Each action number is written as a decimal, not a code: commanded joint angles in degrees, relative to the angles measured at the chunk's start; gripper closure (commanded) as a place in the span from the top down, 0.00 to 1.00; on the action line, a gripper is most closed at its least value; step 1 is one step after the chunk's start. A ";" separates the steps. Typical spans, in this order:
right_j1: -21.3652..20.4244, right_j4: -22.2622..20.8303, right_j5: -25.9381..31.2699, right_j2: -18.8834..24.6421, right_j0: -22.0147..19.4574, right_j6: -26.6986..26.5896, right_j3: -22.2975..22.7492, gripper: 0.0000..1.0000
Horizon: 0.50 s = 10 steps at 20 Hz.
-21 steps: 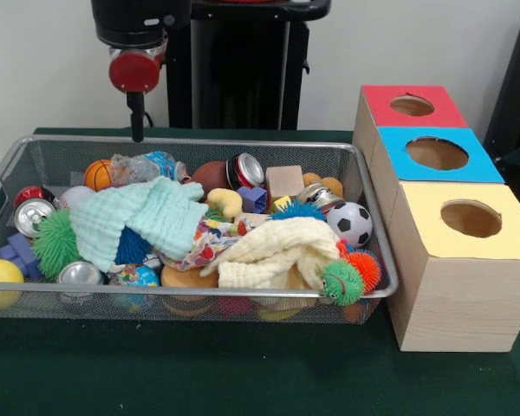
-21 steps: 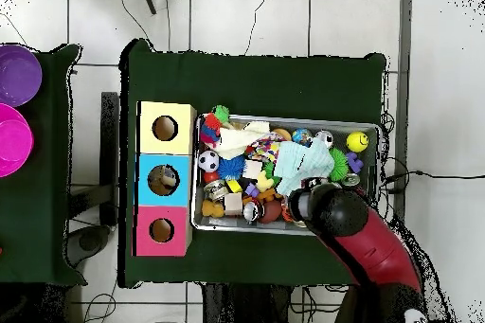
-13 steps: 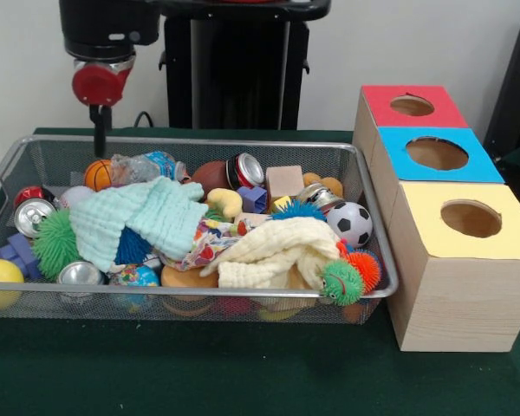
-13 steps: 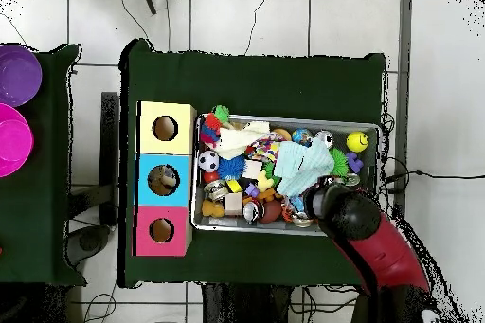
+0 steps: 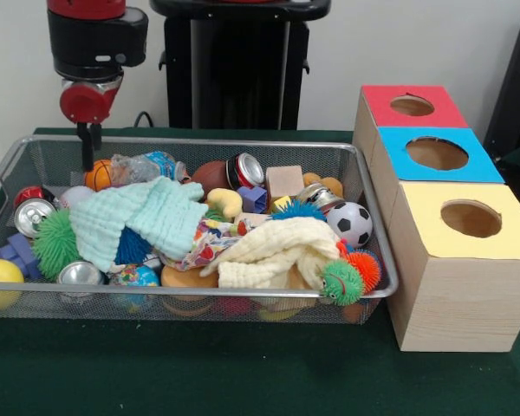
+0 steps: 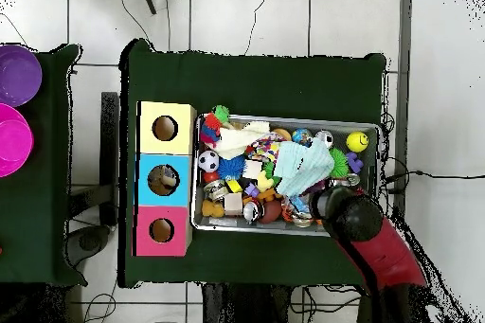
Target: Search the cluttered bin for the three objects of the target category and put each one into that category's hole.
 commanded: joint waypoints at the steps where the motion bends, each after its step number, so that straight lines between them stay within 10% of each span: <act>1: 0.18 1.17 4.46 6.26 -0.05 6.58 1.83 1.00; 10: -3.46 0.66 11.53 4.41 1.16 5.83 -2.38 1.00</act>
